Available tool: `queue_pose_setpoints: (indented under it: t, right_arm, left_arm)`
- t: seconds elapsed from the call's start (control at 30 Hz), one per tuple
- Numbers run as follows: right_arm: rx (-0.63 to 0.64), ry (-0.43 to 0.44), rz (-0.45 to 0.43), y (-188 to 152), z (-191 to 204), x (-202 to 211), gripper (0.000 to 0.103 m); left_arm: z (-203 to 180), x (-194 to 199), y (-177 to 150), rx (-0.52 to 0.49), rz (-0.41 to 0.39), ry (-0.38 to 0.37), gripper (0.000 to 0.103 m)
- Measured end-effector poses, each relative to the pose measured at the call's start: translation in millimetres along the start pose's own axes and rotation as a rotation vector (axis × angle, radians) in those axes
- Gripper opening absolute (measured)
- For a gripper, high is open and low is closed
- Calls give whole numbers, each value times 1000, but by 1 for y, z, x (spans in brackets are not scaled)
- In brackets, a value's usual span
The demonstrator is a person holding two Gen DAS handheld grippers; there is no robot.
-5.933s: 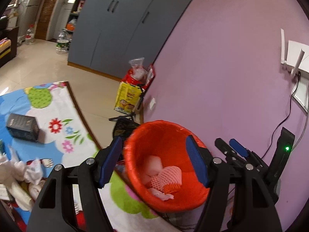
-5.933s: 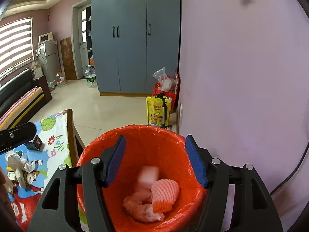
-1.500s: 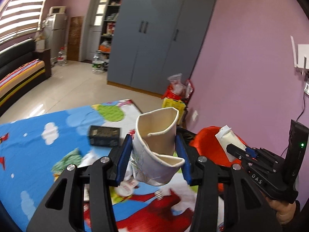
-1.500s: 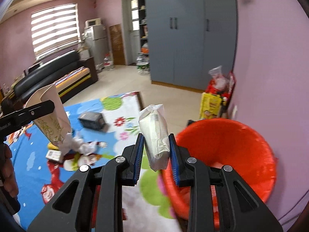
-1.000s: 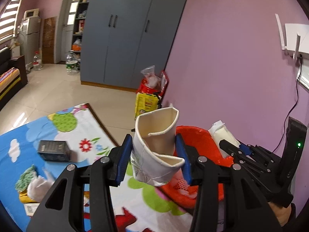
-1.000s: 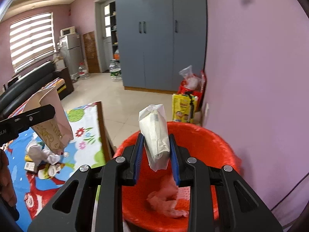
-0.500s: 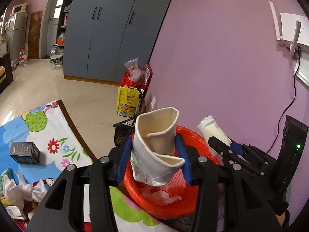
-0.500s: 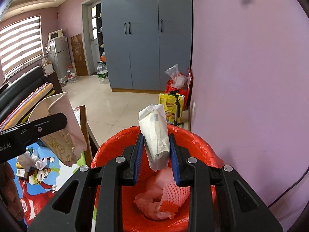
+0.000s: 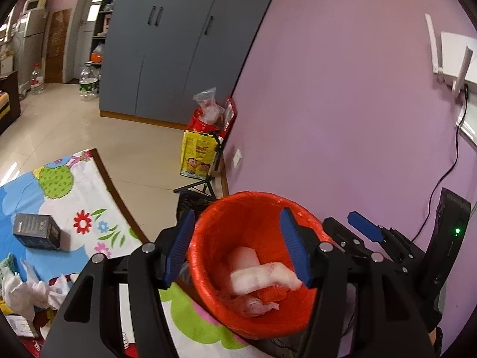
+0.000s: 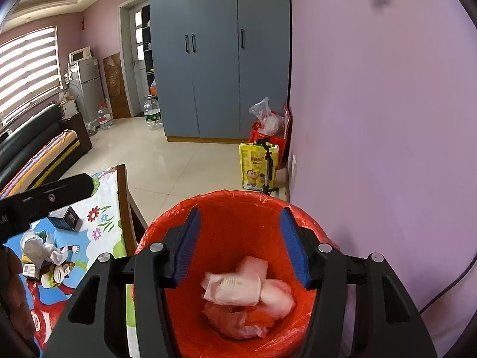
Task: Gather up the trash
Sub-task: 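Carry the cup and tissue over the orange bin and open both tools, then move both tools back over the trash on the bed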
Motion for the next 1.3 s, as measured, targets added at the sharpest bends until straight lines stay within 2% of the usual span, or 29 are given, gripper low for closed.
queue_pose_setpoints:
  t: [0.3, 0.37, 0.57, 0.7, 0.9, 1.03, 1.13, 1.3]
  right_arm:
    - [3, 38, -13, -1, 10, 3, 60]
    - [8, 50, -18, -2, 16, 4, 66]
    - [24, 83, -29, 0, 35, 8, 66]
    - [33, 104, -36, 1, 48, 11, 72]
    - [56, 142, -46, 4, 73, 15, 72]
    - [66, 197, -50, 6, 92, 18, 73]
    - [78, 210, -49, 6, 107, 19, 79]
    - [119, 245, -40, 5, 135, 19, 79]
  left_arm:
    - [32, 37, -3, 25, -69, 70, 58]
    - [38, 45, -5, 21, -83, 87, 58]
    - [63, 75, -10, 28, -126, 138, 58]
    - [92, 101, -15, 55, -157, 180, 58]
    - [138, 134, -19, 114, -192, 235, 57]
    - [170, 153, -20, 158, -211, 273, 56]
    - [191, 167, -24, 184, -223, 296, 56]
    - [221, 183, -27, 230, -233, 324, 56]
Point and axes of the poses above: each gripper's, at about its wrist camera, not at the fingertips, and x roughly against the way its jaws point, z to its left, y to its top, the point moved 5 cm from there along -x, roughly the way its jaws point, and after that the axes turned 8 degrees about x, right-handed, at the moved point
